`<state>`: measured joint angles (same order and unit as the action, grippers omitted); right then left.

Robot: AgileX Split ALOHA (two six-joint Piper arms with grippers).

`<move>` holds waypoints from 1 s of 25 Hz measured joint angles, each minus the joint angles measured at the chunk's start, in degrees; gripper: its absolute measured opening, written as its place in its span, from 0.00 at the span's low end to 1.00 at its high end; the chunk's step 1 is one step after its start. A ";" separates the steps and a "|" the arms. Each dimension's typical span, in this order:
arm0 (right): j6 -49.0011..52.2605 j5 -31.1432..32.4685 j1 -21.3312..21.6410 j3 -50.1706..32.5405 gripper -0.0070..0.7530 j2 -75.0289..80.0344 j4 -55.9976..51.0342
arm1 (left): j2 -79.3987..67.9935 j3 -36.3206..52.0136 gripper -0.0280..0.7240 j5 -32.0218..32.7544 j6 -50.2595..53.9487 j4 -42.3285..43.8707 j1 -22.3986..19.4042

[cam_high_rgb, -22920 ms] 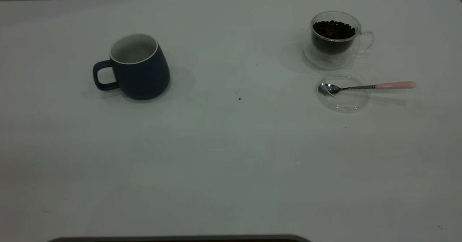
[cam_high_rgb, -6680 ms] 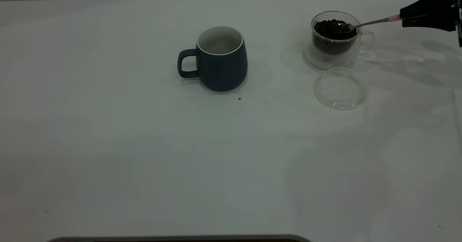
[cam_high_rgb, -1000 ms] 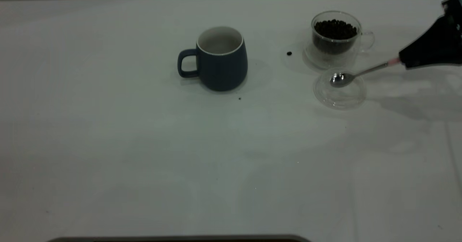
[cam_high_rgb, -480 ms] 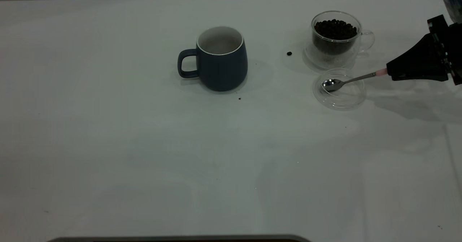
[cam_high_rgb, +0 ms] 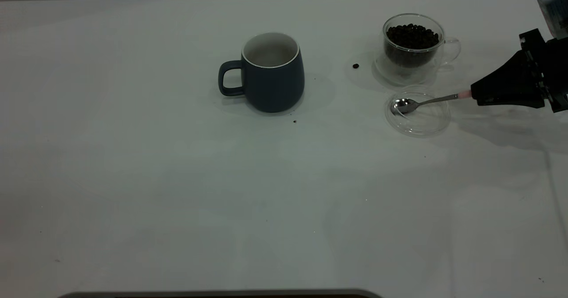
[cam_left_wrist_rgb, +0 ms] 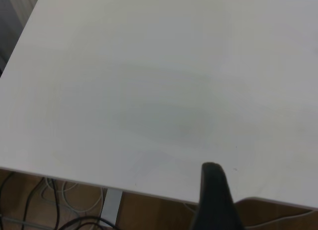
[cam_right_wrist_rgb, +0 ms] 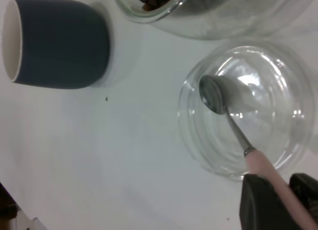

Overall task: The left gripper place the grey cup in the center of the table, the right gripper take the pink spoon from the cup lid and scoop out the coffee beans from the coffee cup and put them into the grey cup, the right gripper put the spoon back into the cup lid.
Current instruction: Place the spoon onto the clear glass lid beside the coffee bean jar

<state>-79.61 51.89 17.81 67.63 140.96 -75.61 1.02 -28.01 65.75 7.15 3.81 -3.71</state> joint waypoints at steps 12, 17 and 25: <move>-3.21 -3.77 -0.78 0.00 0.66 -0.07 0.06 | 0.00 0.00 0.79 0.00 0.00 0.00 0.00; -11.58 -6.94 -2.11 0.00 0.75 -0.35 -6.88 | 0.00 0.00 0.79 0.00 0.00 0.00 0.00; -24.50 -14.10 -5.26 -0.05 0.77 -1.86 -18.03 | 0.00 0.00 0.79 0.00 0.12 0.00 0.00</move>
<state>-104.12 37.80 12.54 67.58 139.10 -93.64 1.02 -28.01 65.75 7.27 3.81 -3.71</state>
